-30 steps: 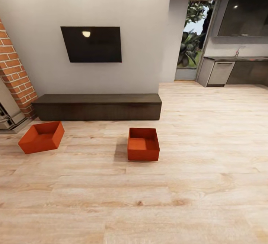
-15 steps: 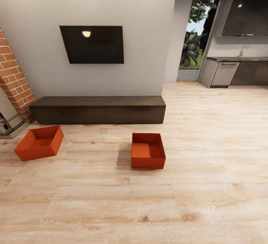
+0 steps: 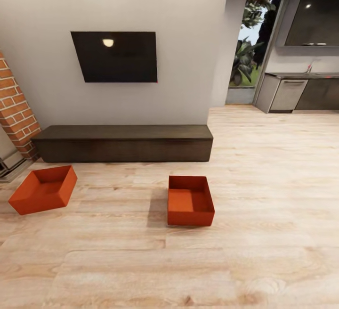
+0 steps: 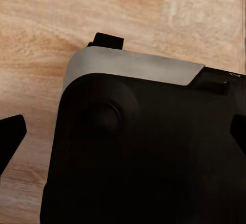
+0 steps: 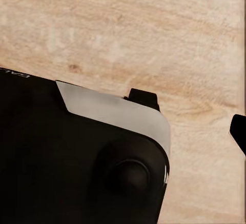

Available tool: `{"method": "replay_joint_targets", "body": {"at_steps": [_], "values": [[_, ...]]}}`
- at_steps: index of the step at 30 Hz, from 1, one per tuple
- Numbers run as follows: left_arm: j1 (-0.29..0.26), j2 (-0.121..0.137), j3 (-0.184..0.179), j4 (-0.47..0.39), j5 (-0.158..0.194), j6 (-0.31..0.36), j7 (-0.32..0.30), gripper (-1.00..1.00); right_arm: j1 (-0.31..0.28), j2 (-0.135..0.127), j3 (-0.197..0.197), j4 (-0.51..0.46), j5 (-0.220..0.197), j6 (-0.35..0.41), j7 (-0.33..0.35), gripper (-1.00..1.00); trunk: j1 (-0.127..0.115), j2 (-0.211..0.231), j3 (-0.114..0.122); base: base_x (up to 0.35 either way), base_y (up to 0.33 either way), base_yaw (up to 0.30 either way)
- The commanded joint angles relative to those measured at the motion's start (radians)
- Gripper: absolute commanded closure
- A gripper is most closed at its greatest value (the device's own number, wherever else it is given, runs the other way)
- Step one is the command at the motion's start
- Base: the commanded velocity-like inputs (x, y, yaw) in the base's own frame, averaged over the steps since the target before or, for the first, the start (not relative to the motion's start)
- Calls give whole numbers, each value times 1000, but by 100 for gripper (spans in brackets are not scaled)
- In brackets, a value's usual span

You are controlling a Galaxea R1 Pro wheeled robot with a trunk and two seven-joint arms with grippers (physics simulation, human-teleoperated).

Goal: Move the two storage containers from the living room to the garage. In the garage, place one container on the floor and stack the other container on top of it (either order is fine).

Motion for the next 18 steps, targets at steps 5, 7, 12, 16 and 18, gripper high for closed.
{"method": "replay_joint_targets", "body": {"at_steps": [5, 7, 12, 16, 18], "values": [[-1, -1, 4, 0, 5, -3, 1, -100, -1, 0, 2, 0, 1, -3, 1, -100, 1, 0, -1, 339, 0, 0], [-1, -1, 3, 1, 5, -3, 1, -100, -1, 0, 2, 0, 1, -3, 1, -100, 1, 0, -1, 341, 0, 0], [-1, -1, 3, 1, 5, -3, 1, -100, -1, 0, 2, 0, 1, -3, 1, -100, 1, 0, -1, 341, 0, 0], [-1, -1, 3, 1, 5, -3, 1, -100, -1, 0, 2, 1, 1, -3, 1, -100, 1, 0, -1, 341, 0, 0], [-1, -1, 3, 1, 5, -3, 1, -100, -1, 0, 2, 0, 1, -3, 1, -100, 1, 0, -1, 341, 0, 0]]}}
